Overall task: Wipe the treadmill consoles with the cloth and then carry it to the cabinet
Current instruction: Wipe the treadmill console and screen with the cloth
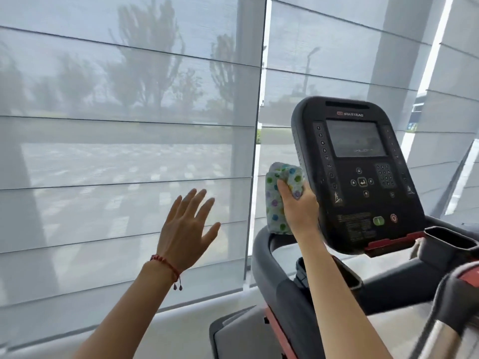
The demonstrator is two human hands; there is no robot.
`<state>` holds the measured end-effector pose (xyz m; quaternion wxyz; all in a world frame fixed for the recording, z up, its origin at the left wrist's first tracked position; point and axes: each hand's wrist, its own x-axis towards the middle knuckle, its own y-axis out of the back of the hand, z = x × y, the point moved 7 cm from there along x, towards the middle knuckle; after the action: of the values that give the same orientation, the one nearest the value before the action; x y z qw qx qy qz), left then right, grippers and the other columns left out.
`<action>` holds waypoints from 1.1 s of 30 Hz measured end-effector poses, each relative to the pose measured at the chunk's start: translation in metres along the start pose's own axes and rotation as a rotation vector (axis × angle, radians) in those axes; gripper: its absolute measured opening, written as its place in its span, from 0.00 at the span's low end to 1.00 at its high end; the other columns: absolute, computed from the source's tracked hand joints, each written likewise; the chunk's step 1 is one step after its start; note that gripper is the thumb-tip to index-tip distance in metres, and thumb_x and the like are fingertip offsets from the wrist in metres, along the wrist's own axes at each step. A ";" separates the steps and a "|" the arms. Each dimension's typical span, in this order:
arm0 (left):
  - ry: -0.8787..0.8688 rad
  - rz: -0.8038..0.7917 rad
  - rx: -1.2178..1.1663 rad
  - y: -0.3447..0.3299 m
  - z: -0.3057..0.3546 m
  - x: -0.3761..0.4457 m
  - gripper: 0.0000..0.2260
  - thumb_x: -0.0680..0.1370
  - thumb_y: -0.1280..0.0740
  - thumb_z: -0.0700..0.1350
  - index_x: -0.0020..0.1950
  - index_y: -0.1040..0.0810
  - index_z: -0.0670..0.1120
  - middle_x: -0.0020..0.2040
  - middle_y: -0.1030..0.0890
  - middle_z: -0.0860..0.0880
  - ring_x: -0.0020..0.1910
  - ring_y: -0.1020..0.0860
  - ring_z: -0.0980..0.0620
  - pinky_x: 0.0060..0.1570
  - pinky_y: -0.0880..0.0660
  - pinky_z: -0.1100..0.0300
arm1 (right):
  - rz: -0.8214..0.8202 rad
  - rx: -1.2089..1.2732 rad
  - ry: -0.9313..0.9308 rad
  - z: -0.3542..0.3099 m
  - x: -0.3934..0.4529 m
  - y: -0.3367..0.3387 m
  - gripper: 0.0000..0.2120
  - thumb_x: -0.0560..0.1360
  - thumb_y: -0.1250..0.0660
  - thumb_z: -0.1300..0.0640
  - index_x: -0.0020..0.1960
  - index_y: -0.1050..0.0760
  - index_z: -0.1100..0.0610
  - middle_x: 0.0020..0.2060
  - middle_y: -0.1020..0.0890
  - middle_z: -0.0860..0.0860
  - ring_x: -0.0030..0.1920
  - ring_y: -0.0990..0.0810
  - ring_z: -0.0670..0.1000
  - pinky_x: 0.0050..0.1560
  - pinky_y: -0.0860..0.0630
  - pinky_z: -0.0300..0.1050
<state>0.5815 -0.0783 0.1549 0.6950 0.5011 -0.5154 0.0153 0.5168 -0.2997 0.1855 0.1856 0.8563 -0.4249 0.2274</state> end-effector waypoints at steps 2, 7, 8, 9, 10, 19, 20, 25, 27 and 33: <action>0.014 -0.004 0.015 0.011 -0.017 -0.026 0.25 0.77 0.47 0.55 0.63 0.25 0.40 0.64 0.26 0.40 0.66 0.31 0.40 0.64 0.35 0.44 | -0.056 0.045 -0.043 -0.004 -0.031 -0.023 0.14 0.74 0.35 0.47 0.48 0.30 0.57 0.37 0.25 0.46 0.39 0.25 0.49 0.34 0.31 0.34; 0.072 -0.038 0.016 0.028 -0.058 -0.099 0.25 0.79 0.48 0.56 0.62 0.24 0.39 0.64 0.26 0.40 0.65 0.31 0.40 0.65 0.36 0.44 | -0.161 0.055 -0.146 -0.005 -0.118 -0.063 0.13 0.74 0.35 0.46 0.49 0.28 0.55 0.38 0.24 0.44 0.41 0.25 0.47 0.36 0.31 0.36; 0.081 -0.057 0.016 0.030 -0.063 -0.112 0.27 0.80 0.51 0.57 0.62 0.24 0.39 0.63 0.26 0.40 0.65 0.31 0.40 0.65 0.36 0.45 | -0.182 0.059 -0.159 -0.004 -0.133 -0.067 0.12 0.74 0.35 0.47 0.49 0.28 0.55 0.38 0.24 0.44 0.41 0.24 0.46 0.35 0.31 0.35; 0.089 -0.075 0.013 0.031 -0.067 -0.125 0.28 0.81 0.54 0.58 0.62 0.24 0.39 0.63 0.26 0.40 0.65 0.32 0.40 0.65 0.37 0.45 | -0.202 0.060 -0.171 -0.003 -0.148 -0.070 0.12 0.74 0.35 0.47 0.50 0.28 0.55 0.39 0.23 0.45 0.40 0.24 0.45 0.34 0.31 0.33; 0.097 -0.087 0.013 0.033 -0.070 -0.139 0.30 0.81 0.56 0.58 0.62 0.24 0.39 0.63 0.26 0.40 0.65 0.32 0.41 0.65 0.37 0.45 | -0.217 0.057 -0.182 0.000 -0.162 -0.072 0.12 0.74 0.35 0.47 0.50 0.28 0.55 0.39 0.23 0.45 0.40 0.25 0.43 0.33 0.31 0.31; 0.236 -0.215 0.067 0.049 -0.072 -0.266 0.24 0.78 0.47 0.54 0.63 0.25 0.39 0.64 0.26 0.39 0.66 0.32 0.40 0.65 0.39 0.44 | -0.334 0.037 -0.260 0.029 -0.268 -0.064 0.17 0.74 0.35 0.47 0.55 0.27 0.59 0.45 0.21 0.51 0.43 0.23 0.48 0.38 0.27 0.34; 0.256 -0.229 0.076 0.051 -0.068 -0.280 0.24 0.77 0.46 0.54 0.63 0.26 0.39 0.65 0.27 0.39 0.66 0.32 0.40 0.65 0.39 0.44 | -0.355 0.027 -0.265 0.033 -0.278 -0.063 0.17 0.74 0.35 0.47 0.55 0.27 0.59 0.45 0.21 0.51 0.43 0.22 0.49 0.39 0.27 0.37; 0.345 -0.326 0.142 0.058 -0.039 -0.350 0.24 0.76 0.44 0.53 0.63 0.26 0.39 0.64 0.27 0.38 0.65 0.32 0.39 0.64 0.34 0.42 | -0.490 0.057 -0.302 0.052 -0.325 -0.052 0.15 0.74 0.35 0.48 0.53 0.27 0.59 0.43 0.21 0.50 0.42 0.23 0.47 0.37 0.29 0.37; 0.405 -0.370 0.168 0.061 -0.027 -0.377 0.24 0.76 0.45 0.54 0.62 0.25 0.39 0.63 0.26 0.37 0.63 0.29 0.38 0.62 0.32 0.40 | -0.553 0.070 -0.336 0.063 -0.342 -0.047 0.13 0.74 0.34 0.49 0.51 0.27 0.58 0.41 0.21 0.48 0.43 0.23 0.46 0.38 0.27 0.39; 0.618 -0.379 0.219 0.084 0.021 -0.451 0.23 0.76 0.44 0.52 0.63 0.25 0.39 0.63 0.26 0.38 0.64 0.33 0.41 0.62 0.32 0.41 | -0.737 0.057 -0.388 0.084 -0.395 -0.043 0.12 0.74 0.34 0.50 0.48 0.28 0.58 0.38 0.23 0.47 0.40 0.24 0.46 0.39 0.26 0.42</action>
<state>0.3105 0.1723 -0.1190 0.7505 0.6307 -0.1749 0.0917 0.3598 -0.0638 -0.1060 0.1474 0.9829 -0.1104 -0.0083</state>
